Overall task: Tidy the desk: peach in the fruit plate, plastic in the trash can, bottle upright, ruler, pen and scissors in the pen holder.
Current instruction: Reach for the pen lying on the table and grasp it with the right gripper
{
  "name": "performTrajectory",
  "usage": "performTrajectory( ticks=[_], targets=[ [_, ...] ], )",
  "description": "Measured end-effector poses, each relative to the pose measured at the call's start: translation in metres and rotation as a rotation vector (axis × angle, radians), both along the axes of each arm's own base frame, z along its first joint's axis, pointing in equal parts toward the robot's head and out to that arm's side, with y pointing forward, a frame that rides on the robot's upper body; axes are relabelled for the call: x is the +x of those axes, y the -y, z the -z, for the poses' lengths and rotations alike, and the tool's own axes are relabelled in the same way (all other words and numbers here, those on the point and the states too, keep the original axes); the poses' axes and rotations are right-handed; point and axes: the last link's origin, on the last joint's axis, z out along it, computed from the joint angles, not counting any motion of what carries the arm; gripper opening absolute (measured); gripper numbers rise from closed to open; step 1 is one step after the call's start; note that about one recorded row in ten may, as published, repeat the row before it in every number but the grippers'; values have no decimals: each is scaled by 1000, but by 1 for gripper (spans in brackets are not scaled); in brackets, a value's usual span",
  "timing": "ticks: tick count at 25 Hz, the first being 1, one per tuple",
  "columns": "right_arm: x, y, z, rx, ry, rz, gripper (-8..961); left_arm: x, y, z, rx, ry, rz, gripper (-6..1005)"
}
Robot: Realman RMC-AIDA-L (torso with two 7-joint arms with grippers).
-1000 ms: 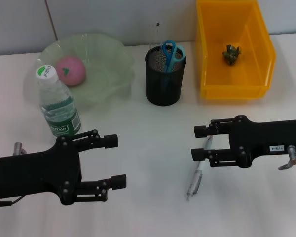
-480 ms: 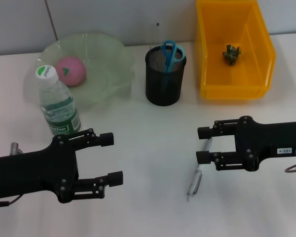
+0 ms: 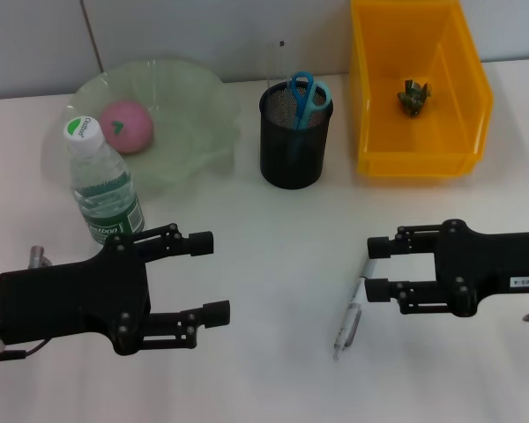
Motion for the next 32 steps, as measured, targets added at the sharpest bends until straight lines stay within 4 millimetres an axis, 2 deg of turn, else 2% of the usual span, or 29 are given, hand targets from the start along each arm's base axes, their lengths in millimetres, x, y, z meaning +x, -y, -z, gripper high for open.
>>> performTrajectory(
  ticks=[7,13,14,21,26,32],
  targets=[
    [11,3,-6,-3,30,35,630,6,-1,0,-24,-14,33,826],
    [25,5,-14,27,58,97,629,21,-15,-7,-61,-25,14,825],
    [26,6,-15,34,51,102,629,33,-23,-8,-94,-33,14,825],
    [26,9,-19,39,33,105,629,46,-31,-11,-121,-73,46,825],
    [13,-5,-26,10,45,136,629,39,-27,-9,-93,-71,62,825],
    [-24,-32,-39,-68,160,176,628,27,-20,-6,-55,-69,66,824]
  ],
)
